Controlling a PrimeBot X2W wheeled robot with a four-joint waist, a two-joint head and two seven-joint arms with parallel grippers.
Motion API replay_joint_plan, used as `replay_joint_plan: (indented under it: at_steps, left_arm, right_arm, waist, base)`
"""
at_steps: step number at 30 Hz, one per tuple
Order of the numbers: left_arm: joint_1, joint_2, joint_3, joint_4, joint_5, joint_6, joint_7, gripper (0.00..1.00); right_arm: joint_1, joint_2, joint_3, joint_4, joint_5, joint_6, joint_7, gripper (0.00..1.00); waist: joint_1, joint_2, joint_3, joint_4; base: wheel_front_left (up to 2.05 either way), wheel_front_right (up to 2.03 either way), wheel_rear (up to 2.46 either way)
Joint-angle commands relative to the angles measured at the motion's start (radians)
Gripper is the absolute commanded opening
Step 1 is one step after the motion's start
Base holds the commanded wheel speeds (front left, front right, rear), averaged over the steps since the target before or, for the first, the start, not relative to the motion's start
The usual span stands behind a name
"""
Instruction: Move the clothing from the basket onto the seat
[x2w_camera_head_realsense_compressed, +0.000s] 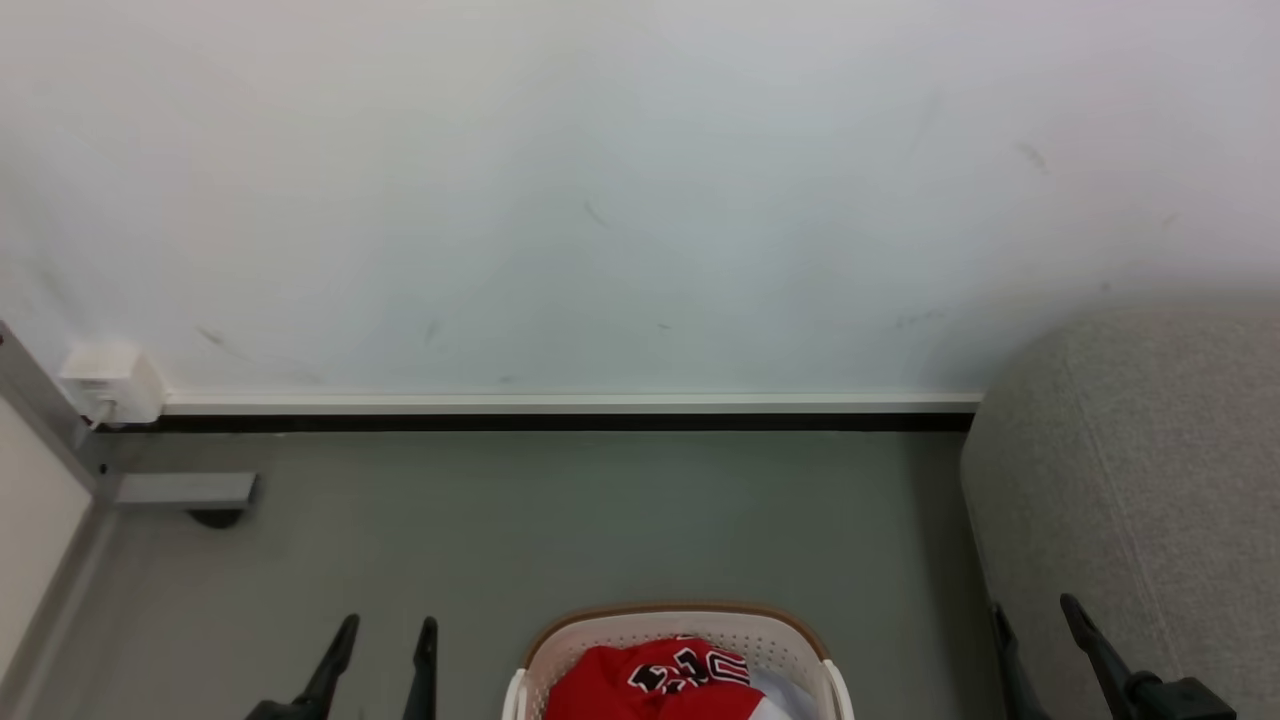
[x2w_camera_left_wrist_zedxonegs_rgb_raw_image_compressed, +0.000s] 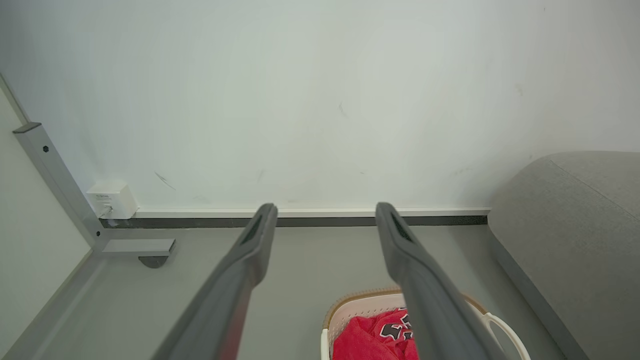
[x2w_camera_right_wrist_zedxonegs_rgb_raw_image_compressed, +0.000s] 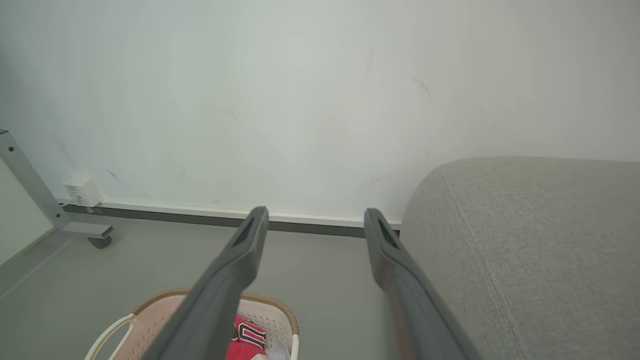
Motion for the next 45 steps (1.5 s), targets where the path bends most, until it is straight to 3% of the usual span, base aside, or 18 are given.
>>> replay_joint_plan:
  at_steps: [1,11,17,22,30,45]
  left_arm:
    - [0.001,0.002,-0.004,0.005,0.011,-0.001,-0.001,1.0]
    - [-0.118,0.0,-0.093,0.075,0.028,-0.013,-0.001,1.0]
    - [-0.262,0.0,-0.177,0.227,0.044,-0.018,-0.001,1.0]
    - [-0.4,0.001,-0.246,0.435,0.064,-0.027,0.003,1.0]
    - [-0.606,0.002,-0.341,0.685,0.088,-0.043,0.081,1.0]
    - [-0.842,0.044,-0.386,0.886,0.114,-0.041,0.097,1.0]
  right_arm:
    - [-0.015,-0.005,0.001,-0.008,0.003,-0.002,-0.004,1.0]
    - [-0.072,-0.008,0.008,-0.085,-0.008,-0.002,-0.004,1.0]
    - [-0.129,0.001,0.02,-0.151,-0.02,-0.002,-0.004,1.0]
    - [-0.198,0.013,0.044,-0.214,-0.031,-0.002,-0.004,1.0]
    - [-0.3,0.031,0.073,-0.314,-0.041,-0.002,-0.002,1.0]
    - [-0.394,0.034,0.106,-0.461,0.04,-0.002,-0.002,1.0]
  waist:
    - [0.0,0.0,0.013,-0.019]
    - [0.0,0.0,0.154,-0.117]
    - [0.0,0.0,0.274,-0.164]
    - [0.0,0.0,0.387,-0.203]
    - [0.0,0.0,0.568,-0.252]
    - [0.0,0.0,0.783,-0.321]
  base:
    - [0.0,0.0,0.0]
    - [0.0,0.0,0.0]
    - [0.0,0.0,0.0]
    - [0.0,0.0,0.0]
    - [0.0,0.0,0.0]
    - [0.0,0.0,0.0]
